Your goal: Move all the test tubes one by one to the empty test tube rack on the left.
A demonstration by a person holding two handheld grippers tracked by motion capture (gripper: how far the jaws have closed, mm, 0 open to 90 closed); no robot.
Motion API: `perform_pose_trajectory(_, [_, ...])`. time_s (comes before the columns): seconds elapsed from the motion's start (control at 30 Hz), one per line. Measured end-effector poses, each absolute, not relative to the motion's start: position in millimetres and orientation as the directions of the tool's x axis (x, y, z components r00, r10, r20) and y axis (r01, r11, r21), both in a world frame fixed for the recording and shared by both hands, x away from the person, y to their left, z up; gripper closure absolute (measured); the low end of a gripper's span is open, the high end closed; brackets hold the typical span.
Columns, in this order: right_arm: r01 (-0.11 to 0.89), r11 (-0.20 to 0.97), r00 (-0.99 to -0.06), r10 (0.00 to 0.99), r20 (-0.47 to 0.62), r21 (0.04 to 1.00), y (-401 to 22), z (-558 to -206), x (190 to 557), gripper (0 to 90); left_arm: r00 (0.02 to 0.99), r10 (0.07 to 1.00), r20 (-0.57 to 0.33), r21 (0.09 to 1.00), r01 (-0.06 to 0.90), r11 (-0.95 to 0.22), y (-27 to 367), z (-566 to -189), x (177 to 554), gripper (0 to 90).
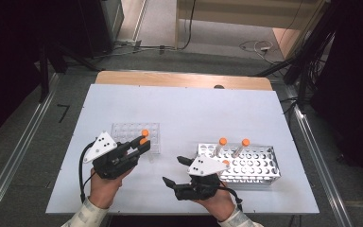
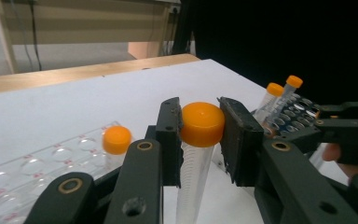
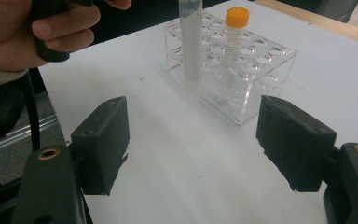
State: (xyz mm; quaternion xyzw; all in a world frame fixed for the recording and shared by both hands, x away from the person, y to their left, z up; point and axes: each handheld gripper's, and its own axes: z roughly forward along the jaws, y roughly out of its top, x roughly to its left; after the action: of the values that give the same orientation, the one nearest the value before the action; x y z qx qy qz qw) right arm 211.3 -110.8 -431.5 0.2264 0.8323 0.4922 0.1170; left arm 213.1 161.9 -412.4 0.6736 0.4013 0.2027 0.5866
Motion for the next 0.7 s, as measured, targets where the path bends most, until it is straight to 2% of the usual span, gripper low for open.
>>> perform_pose_trajectory(0.37, [0.268,0.405,-0.864,0.503,0.031,0.874,-115.2,-432.1,211.7,24.3,0.535,0.825,-0.180,0.961,0.274,0.032,182.3,-402.0,219.6,69.8])
perform_pose_trajectory(0.7, [0.265,0.396,-0.860,0.509,0.030,0.879,-117.0,-431.3,210.4,24.4,0.493,0.859,-0.139,0.966,0.258,0.008,184.8,-401.0,235.2,69.8])
